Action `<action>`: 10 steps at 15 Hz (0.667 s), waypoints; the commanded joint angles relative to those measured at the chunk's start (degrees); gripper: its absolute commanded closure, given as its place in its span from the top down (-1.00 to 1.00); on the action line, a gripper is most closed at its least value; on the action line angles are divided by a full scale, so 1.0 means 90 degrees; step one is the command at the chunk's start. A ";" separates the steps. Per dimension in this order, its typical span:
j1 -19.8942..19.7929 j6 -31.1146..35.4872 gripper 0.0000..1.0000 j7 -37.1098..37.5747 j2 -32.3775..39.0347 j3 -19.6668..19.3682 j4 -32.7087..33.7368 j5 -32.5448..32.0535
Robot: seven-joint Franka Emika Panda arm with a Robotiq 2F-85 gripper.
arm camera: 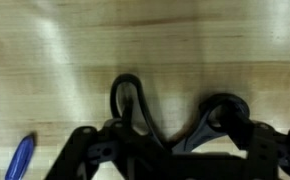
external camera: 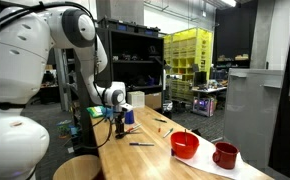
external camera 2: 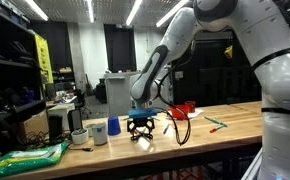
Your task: Open and close the black scissors on the table five times
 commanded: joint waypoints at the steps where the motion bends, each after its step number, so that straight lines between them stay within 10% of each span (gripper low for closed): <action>1: 0.0085 -0.0084 1.00 -0.0117 -0.0167 -0.0018 -0.0136 0.0139; 10: 0.0104 -0.0059 -0.42 -0.0120 -0.0238 -0.0020 -0.0167 0.0108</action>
